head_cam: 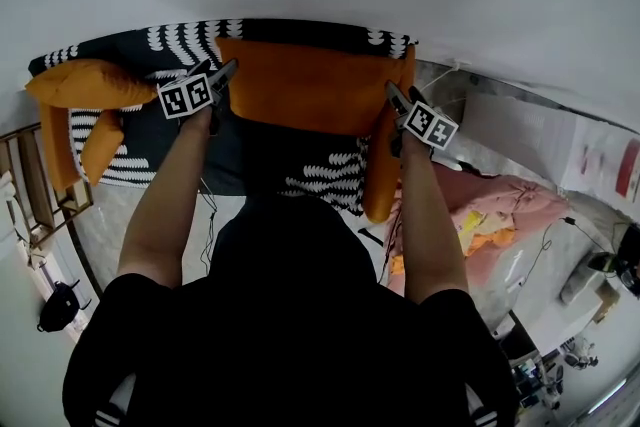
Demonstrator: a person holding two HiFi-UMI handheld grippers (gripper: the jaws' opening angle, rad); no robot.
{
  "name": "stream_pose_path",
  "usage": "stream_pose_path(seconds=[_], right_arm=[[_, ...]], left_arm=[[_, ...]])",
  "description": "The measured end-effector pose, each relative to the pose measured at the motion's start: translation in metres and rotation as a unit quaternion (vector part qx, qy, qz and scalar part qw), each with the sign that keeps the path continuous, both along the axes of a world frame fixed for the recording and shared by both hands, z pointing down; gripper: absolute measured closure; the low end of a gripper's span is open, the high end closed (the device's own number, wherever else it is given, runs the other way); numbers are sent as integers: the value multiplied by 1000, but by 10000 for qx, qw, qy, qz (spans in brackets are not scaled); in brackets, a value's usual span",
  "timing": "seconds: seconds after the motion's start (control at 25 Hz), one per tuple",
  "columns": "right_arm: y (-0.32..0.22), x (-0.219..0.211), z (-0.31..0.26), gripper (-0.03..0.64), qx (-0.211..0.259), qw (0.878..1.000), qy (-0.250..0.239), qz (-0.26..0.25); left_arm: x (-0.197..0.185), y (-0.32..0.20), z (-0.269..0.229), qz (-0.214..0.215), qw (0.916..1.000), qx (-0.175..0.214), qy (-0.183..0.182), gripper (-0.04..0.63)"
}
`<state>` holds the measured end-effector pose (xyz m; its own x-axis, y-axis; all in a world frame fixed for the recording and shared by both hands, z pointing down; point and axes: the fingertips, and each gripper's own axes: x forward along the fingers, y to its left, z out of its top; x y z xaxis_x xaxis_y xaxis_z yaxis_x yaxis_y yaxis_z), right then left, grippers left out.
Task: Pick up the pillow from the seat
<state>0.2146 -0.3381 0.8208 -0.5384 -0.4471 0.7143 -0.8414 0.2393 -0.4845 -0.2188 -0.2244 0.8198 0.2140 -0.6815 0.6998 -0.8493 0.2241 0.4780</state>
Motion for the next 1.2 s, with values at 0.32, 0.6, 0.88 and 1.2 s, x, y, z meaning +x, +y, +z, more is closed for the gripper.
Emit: stream_pose_path(seconds=[0.32, 0.6, 0.88, 1.2], right_arm=[[-20, 3, 23, 259, -72, 9997, -26, 252], [-29, -7, 46, 259, -193, 9994, 33, 302], [-39, -2, 59, 259, -243, 9987, 73, 434], [-50, 5, 77, 256, -420, 9967, -32, 699]], left_arm=[[-4, -14, 24, -84, 9999, -39, 42, 232], [-16, -27, 53, -516, 9981, -226, 249, 224], [-22, -38, 75, -728, 9964, -338, 279, 216], [-32, -44, 90, -947, 9942, -414, 301, 210]])
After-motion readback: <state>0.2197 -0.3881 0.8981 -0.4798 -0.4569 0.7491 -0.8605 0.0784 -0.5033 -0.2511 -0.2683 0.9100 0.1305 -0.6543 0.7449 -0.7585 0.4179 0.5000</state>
